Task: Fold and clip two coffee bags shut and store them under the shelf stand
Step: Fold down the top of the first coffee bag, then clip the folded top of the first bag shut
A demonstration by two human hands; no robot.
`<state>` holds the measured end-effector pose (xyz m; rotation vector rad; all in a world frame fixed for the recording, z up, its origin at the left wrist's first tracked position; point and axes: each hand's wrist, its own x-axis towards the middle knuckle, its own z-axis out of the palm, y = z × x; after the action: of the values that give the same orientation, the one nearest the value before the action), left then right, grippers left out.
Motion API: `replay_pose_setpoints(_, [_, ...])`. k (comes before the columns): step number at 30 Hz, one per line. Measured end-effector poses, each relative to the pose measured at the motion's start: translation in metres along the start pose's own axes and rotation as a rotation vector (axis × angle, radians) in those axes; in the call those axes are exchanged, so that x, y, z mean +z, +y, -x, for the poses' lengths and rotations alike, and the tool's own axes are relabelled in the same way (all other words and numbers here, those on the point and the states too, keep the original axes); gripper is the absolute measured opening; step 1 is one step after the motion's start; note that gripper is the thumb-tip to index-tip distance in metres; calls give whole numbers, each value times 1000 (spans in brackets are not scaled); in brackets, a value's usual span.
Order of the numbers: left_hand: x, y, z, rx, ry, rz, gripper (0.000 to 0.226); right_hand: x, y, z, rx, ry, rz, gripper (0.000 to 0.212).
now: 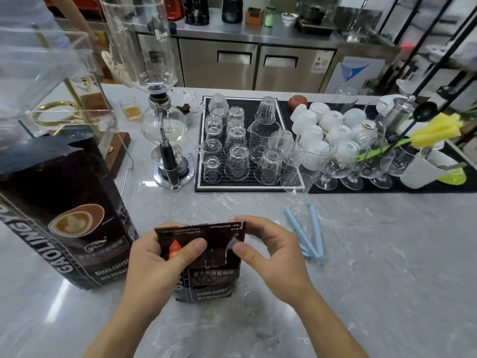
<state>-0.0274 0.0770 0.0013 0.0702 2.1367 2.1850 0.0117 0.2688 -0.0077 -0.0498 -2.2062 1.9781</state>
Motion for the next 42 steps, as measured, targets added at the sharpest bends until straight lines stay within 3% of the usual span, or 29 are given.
replay_pose_setpoints(3, [0,-1,0,-7,-7,0,17,-23,10,2,21,69,113,32])
replay_pose_setpoints(8, [0,0,1,-19,1,4,20,-61,38,-1,38,408,378,27])
replay_pose_setpoints(10, [1,0,2,-30,5,1,17,-75,50,-1,35,468,461,22])
replay_pose_setpoints(20, [-1,-2,2,-32,17,22,25,-90,83,5,272,506,687,26])
replay_pose_setpoints(26, [-1,-3,2,-29,-11,40,17,-88,86,8,229,558,745,25])
replay_pose_setpoints(32, [-3,-1,3,-18,-15,43,38,-87,90,8,199,573,794,16])
replay_pose_setpoints(42, [-2,-1,3,-5,-22,23,28,-87,89,9,180,605,803,13])
